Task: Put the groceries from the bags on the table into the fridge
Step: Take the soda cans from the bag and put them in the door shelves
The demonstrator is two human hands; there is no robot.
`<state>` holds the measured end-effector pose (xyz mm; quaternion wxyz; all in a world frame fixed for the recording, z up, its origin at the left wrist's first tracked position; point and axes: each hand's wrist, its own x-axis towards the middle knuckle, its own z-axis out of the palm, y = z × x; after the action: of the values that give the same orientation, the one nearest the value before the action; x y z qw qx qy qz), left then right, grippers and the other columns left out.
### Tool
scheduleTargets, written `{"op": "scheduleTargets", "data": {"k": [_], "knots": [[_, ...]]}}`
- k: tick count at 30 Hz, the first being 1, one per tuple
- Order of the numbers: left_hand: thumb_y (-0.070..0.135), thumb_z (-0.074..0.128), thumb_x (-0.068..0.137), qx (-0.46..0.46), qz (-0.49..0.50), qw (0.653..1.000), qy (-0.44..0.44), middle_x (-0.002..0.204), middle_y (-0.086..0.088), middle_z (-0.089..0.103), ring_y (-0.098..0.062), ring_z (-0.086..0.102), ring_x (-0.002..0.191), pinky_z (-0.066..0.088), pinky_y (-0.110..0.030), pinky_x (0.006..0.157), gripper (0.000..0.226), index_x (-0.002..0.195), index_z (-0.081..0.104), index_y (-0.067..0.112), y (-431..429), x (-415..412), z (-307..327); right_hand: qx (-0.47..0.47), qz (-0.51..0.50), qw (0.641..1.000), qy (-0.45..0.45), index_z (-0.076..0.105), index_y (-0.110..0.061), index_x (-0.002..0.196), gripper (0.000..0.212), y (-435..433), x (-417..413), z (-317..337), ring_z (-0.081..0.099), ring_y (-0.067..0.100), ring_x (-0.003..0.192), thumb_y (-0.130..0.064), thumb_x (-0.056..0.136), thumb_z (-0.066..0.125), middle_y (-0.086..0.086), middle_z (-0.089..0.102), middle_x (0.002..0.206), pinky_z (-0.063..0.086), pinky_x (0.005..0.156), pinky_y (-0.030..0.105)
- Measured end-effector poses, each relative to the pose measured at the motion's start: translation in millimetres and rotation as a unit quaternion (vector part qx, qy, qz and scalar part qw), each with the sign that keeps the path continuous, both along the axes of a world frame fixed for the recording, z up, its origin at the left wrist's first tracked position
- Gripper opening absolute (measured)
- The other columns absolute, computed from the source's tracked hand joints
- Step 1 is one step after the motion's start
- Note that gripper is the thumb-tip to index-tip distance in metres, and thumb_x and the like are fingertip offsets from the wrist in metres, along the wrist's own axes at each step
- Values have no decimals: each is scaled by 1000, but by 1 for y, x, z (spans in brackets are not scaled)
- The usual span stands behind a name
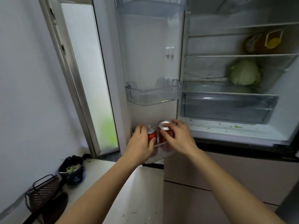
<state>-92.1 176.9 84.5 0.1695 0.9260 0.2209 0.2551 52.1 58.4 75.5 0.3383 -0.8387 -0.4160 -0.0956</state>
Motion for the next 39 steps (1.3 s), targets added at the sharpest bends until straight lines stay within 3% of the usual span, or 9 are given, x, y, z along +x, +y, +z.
{"op": "scheduleTargets", "data": {"k": [4, 7, 9, 14, 19, 25, 31, 39], "knots": [[30, 52, 98, 21, -5, 999, -37, 152, -10, 34, -26, 33, 140, 27, -32, 114, 50, 142, 40, 10, -5, -10, -5, -4, 32, 999, 31, 37, -31, 153, 59, -15, -4, 0, 27, 26, 147, -51, 99, 50, 9, 33, 159, 23, 119, 38], [31, 49, 100, 57, -8, 996, -71, 153, -9, 37, -23, 35, 140, 25, -28, 115, 50, 145, 41, 11, -10, -29, -15, 10, 25, 1000, 15, 29, -30, 156, 60, -27, -11, -6, 23, 23, 149, -50, 101, 45, 7, 26, 162, 21, 119, 38], [34, 46, 100, 91, 1, 991, -94, 153, -8, 39, -23, 37, 140, 28, -32, 115, 49, 144, 44, 12, -17, -44, -24, 19, 12, 1000, -5, 24, -29, 157, 61, -31, -18, -16, 18, 23, 150, -53, 102, 38, 6, 19, 164, 20, 121, 43], [39, 40, 98, 125, 91, 984, -83, 155, -13, 36, -31, 32, 144, 30, -51, 116, 54, 143, 47, 10, -23, -91, -58, 81, 5, 991, -109, 30, -21, 156, 66, -25, -43, -58, 12, 29, 152, -51, 98, 40, 13, 12, 165, 17, 122, 49], [41, 40, 99, 106, 211, 972, -17, 156, -14, 34, -32, 28, 145, 29, -56, 115, 56, 147, 41, 11, -16, -173, -86, 92, 65, 983, -144, 34, -15, 153, 69, 9, -99, -94, 10, 36, 152, -47, 94, 52, 21, 11, 164, 14, 122, 54], [42, 40, 100, 123, 334, 934, 17, 158, -17, 29, -35, 25, 146, 22, -50, 116, 56, 146, 41, 9, 3, -313, -78, 79, 154, 976, -135, 38, -12, 151, 68, 76, -219, -95, 13, 38, 151, -44, 93, 56, 23, 17, 162, 12, 122, 54], [49, 27, 101, 105, 473, 875, 13, 163, -12, 16, -27, 10, 152, 10, -51, 122, 61, 152, 28, 16, 21, -492, -64, 81, 281, 946, -142, 36, -14, 150, 67, 146, -387, -79, 13, 39, 151, -46, 94, 53, 22, 16, 162, 14, 121, 56], [49, 27, 100, 81, 580, 807, 77, 161, -16, 23, -31, 18, 150, 20, -56, 118, 63, 149, 37, 11, 19, -744, -94, 20, 444, 881, -165, 32, -19, 153, 65, 219, -644, -88, 16, 35, 151, -52, 98, 44, 17, 19, 163, 18, 120, 52]]}}
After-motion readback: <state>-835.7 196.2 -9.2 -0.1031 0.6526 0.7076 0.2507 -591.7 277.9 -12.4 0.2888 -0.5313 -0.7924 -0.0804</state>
